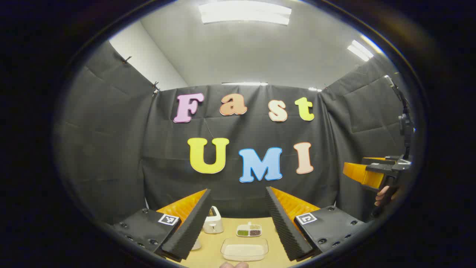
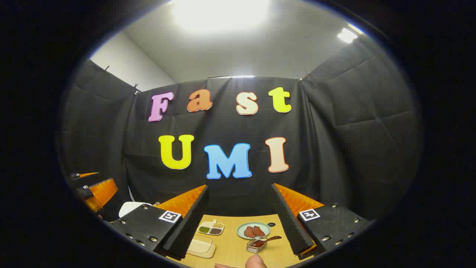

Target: Close the left gripper, press the button to open the rice cooker; take a wooden spoon from the chopstick holder with the right hand, scoop a spoonful of rice and pour it into the rice cooker, then put the wooden spoon back into the chopstick holder.

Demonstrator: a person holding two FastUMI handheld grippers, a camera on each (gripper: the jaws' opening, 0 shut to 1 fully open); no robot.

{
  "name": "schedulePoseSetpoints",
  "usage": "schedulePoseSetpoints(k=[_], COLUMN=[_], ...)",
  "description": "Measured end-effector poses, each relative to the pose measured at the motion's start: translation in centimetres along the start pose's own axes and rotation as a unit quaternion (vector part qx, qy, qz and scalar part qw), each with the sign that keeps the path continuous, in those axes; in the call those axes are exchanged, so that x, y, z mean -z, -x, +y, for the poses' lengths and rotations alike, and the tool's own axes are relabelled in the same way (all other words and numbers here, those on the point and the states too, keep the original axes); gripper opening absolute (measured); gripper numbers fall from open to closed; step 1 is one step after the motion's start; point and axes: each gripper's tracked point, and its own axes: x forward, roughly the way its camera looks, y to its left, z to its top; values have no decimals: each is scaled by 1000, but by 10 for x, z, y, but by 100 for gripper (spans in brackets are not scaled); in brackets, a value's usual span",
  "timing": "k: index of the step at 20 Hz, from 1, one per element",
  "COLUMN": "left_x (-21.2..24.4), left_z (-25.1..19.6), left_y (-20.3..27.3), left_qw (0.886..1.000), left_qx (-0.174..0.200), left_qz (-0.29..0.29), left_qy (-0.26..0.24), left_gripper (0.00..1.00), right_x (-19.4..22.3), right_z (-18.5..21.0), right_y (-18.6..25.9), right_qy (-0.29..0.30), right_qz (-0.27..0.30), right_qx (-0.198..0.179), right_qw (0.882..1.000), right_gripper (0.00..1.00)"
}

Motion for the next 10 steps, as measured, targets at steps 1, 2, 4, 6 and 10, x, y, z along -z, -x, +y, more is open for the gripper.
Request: schedulePoseSetpoints(k=[1, 2, 4, 6, 10], left_x=[0, 0, 5, 1, -20], left_z=[-3, -7, -10, -19, -36], left_y=[-2, -5, -6, -13, -11], left_qw=[1000, 1000, 1000, 1000, 998], left_qx=[2, 8, 6, 4, 15], left_qz=[-1, -2, 3, 2, -13], left_qy=[-3, -5, -20, -19, -67], left_gripper=[98, 98, 98, 98, 99], right_x=[0, 0, -5, -19, -18], right_z=[0, -3, -10, -15, -32], right_y=[-4, -9, -28, -43, -65], right_qy=[0, -4, -13, -73, -40], right_qz=[-4, -6, -18, -35, -42], right_qx=[0, 4, 17, 29, 26], right_qw=[1000, 1000, 1000, 996, 998], right_gripper=[99, 99, 99, 100, 100])
